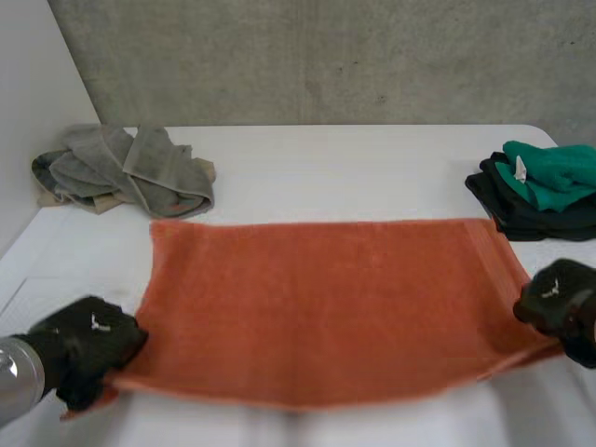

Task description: Fold the laundry.

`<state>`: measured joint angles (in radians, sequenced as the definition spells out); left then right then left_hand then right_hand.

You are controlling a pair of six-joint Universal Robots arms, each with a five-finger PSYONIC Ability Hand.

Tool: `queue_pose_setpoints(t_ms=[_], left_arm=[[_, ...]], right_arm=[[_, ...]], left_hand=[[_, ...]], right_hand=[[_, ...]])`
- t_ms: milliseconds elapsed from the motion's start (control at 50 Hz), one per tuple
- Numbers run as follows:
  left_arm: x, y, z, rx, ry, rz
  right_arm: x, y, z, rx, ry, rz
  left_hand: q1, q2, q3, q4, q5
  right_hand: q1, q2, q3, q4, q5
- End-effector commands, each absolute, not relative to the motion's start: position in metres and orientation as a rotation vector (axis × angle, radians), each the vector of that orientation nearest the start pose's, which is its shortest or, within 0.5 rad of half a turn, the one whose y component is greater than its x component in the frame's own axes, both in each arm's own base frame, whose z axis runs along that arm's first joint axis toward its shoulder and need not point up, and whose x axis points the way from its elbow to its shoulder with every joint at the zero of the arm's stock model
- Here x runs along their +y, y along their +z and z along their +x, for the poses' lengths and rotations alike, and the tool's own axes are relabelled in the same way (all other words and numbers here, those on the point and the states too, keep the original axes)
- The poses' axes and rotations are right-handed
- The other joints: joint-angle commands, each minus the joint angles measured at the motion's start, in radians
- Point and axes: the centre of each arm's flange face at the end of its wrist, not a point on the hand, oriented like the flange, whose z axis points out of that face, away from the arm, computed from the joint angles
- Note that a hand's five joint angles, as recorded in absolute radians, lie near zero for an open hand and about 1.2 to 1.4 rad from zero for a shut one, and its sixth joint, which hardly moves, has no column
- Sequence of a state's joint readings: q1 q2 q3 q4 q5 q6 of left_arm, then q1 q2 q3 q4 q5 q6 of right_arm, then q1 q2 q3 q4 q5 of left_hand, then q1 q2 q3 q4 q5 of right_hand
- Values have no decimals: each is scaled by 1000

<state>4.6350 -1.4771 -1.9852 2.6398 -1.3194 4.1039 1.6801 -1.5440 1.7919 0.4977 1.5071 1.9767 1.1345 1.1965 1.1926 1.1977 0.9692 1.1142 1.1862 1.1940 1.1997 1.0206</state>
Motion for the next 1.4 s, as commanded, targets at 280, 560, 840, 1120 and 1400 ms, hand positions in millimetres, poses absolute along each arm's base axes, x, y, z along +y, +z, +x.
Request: queue_pose_setpoints(t_ms=[280,560,840,1120,1400], left_arm=[[-356,264,-214,1543,-1846,1240],[-375,390,-215,1089,-2480,716],[-332,251,-211,1678,-2196,960],[-221,183,-187,2081,-1567,1466],[-182,208,-170,2243,-1143,1679]], right_arm=[[-352,283,198,2341,-2413,-1311],[-375,406,204,1553,-3223,-649],[-358,272,217,2037,-2661,-1057],[-255,183,190,2579,-1681,-1620],[-215,185,150,2700,-1234,-1916]], left_hand=[[262,200,204,199,252],[262,200,204,199,252],[262,200,204,199,252],[262,200,204,199,252],[262,200,204,199,252]], right_hand=[[282,210,202,197,201],[282,210,202,197,201],[282,210,202,197,201],[282,210,202,197,201],[282,210,202,197,201]])
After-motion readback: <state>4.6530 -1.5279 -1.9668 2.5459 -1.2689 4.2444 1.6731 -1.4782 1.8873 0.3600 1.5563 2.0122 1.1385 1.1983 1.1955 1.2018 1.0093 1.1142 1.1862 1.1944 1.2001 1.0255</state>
